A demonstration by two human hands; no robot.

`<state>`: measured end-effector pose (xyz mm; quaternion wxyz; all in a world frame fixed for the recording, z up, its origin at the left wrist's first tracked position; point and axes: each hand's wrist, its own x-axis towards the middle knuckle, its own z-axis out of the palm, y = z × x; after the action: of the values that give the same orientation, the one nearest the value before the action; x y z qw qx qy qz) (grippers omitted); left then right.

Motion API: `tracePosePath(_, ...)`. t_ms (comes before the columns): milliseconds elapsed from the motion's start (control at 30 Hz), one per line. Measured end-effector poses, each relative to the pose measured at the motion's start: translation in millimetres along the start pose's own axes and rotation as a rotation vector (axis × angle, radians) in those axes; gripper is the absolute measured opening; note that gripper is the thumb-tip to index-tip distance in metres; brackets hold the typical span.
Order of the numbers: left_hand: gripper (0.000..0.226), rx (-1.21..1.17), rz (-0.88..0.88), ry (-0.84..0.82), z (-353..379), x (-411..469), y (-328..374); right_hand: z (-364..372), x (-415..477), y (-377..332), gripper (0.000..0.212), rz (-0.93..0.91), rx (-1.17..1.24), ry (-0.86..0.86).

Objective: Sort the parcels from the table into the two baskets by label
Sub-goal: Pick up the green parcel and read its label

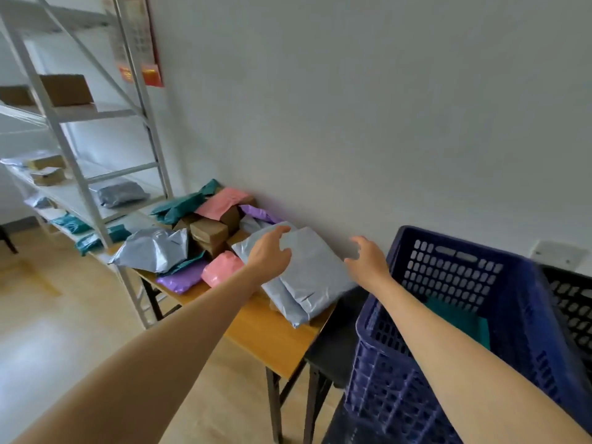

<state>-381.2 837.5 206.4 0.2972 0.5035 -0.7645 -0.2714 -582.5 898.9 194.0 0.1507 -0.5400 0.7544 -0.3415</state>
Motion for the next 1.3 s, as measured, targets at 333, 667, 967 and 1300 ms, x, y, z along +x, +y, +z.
tracePosePath(333,0.047,-0.008,-0.121,0.125,-135,33,-147,132,52,-130,0.055,-0.114,-0.024,-0.056)
tracePosePath(667,0.050,0.018,-0.176,0.143,-251,86,-288,260,100,-246,0.052,-0.119,0.017,-0.070)
tracePosePath(967,0.050,-0.003,-0.228,0.163,-296,132,-384,346,153,-297,0.052,-0.156,-0.004,-0.126)
tracePosePath(1300,0.052,0.030,-0.217,0.141,-328,253,-450,437,277,-336,0.053,-0.197,0.046,-0.145)
